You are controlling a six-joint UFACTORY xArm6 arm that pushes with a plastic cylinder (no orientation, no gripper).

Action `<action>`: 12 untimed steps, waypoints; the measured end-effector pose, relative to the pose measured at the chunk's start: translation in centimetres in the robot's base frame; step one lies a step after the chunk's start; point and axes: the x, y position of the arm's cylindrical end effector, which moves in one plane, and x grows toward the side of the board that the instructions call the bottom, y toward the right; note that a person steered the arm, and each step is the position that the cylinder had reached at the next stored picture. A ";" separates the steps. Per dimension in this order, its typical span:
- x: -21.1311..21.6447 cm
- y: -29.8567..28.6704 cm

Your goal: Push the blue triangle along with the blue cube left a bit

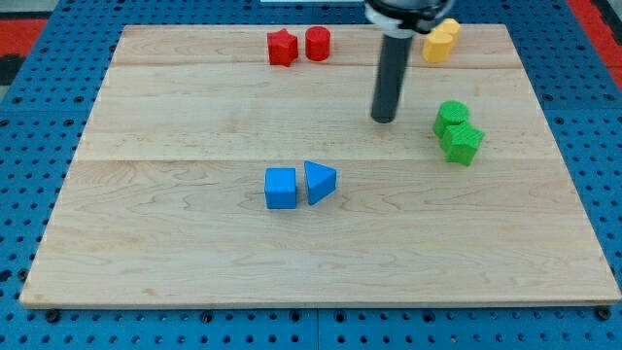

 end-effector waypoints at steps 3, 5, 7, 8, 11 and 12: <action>0.0 -6.8; 0.0 -6.8; 5.2 -3.6; 8.8 -3.3; 9.2 -3.6; 9.6 -3.6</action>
